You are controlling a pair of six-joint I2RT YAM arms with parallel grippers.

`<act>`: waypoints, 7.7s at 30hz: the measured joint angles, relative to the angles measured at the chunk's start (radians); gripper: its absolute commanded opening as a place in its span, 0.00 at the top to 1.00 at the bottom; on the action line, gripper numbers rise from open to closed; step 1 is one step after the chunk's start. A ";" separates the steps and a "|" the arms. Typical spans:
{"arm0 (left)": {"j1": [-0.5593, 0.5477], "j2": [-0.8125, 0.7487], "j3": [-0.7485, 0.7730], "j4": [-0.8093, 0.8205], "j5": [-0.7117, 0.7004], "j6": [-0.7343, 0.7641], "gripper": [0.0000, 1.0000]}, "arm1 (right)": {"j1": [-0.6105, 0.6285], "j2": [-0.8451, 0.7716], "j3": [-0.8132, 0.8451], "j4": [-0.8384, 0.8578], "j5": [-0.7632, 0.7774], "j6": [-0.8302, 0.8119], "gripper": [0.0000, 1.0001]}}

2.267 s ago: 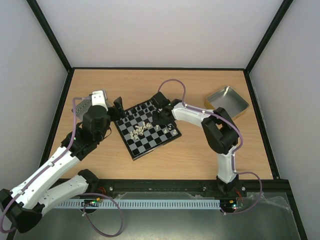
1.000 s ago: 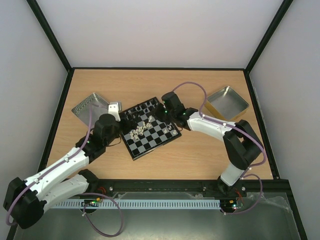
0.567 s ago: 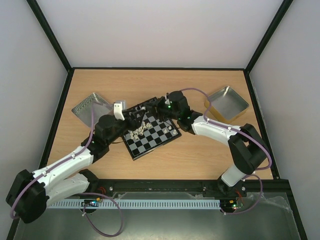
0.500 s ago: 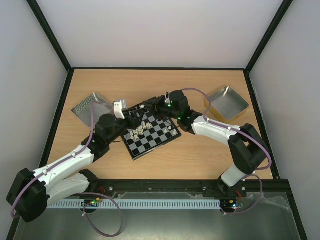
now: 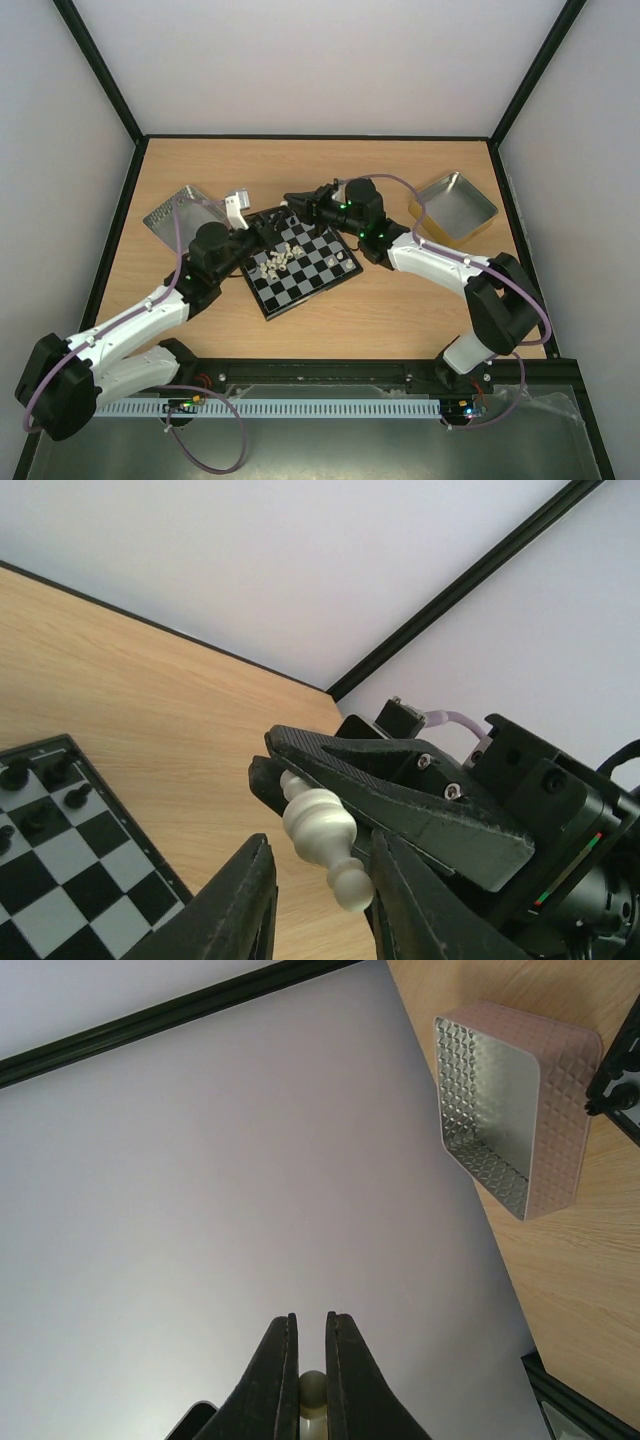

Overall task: Set up the chess pieces on the board
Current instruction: Pick up the chess piece from the chessboard, then place the chess piece on the chessboard.

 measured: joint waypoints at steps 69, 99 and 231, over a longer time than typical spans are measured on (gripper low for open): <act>-0.200 1.083 1.123 -1.491 0.053 0.473 0.96 | -0.020 -0.660 -0.282 -0.656 1.149 -0.824 0.98; -0.175 1.146 1.159 -1.500 0.069 0.492 0.83 | -0.021 -0.674 -0.293 -0.673 1.153 -0.826 0.98; -0.026 0.317 0.541 -0.653 0.900 1.094 0.93 | -0.204 -0.551 -0.120 -0.603 -0.454 -1.061 0.98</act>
